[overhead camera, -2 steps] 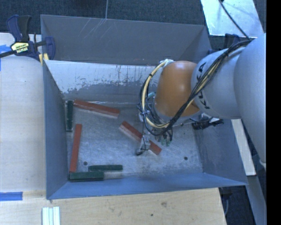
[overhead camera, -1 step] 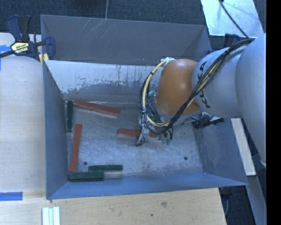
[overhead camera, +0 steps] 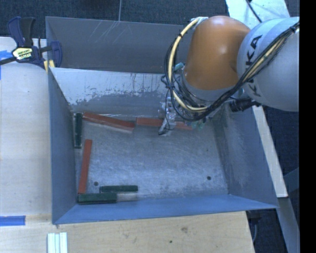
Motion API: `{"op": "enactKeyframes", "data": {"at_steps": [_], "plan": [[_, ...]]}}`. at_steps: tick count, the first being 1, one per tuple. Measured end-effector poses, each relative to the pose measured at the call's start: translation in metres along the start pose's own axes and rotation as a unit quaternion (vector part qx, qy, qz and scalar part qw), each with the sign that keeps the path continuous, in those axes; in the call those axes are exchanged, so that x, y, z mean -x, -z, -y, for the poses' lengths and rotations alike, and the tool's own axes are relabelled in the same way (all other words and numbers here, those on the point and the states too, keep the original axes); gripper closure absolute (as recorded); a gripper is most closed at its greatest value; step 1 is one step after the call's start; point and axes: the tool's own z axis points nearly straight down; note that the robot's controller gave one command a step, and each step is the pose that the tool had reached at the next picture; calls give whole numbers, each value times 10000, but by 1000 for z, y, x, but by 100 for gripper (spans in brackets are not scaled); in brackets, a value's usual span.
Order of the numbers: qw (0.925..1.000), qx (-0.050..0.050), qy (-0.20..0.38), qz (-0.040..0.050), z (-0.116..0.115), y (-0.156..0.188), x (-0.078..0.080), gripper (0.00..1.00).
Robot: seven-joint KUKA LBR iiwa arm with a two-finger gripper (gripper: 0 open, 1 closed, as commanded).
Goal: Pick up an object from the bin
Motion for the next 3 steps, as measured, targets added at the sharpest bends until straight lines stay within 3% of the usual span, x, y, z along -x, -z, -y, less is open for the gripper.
{"op": "enactKeyframes", "data": {"at_steps": [1,2,3], "plan": [[10000,-11,-5,-44,1,-5,-2,0],[9999,-24,-110,-81,3,-133,10,0],[9999,-11,-119,-41,3,-128,13,100]]}}
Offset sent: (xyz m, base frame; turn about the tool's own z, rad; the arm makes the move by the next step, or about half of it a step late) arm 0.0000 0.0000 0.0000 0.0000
